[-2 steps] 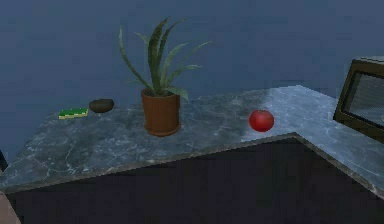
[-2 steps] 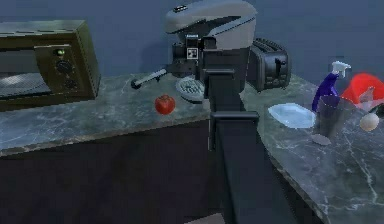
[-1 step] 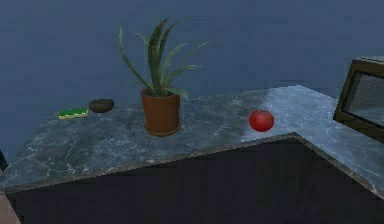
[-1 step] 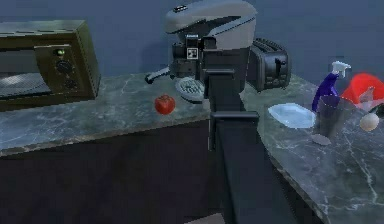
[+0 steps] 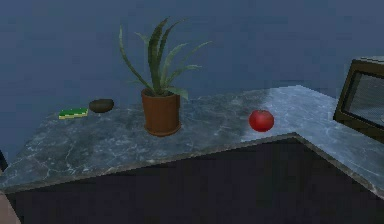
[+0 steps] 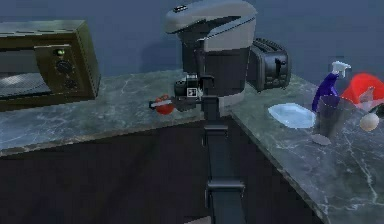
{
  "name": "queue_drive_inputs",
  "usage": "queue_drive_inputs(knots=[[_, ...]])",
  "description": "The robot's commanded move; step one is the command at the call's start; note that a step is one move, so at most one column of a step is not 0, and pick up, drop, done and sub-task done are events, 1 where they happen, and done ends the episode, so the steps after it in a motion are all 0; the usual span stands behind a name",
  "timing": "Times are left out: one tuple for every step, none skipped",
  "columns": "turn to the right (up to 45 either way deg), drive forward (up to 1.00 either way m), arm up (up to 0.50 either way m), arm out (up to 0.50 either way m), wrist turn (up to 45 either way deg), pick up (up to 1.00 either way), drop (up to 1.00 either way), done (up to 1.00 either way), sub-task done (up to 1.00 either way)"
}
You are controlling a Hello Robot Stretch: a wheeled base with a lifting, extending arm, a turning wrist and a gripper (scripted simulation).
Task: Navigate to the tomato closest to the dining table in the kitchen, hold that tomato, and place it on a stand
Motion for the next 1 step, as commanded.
queue_drive_inputs(knots=[[0.0, 0.00, 0.00, 0.00, 0.0, 1.00, 0.00, 0.00, 0.00]])
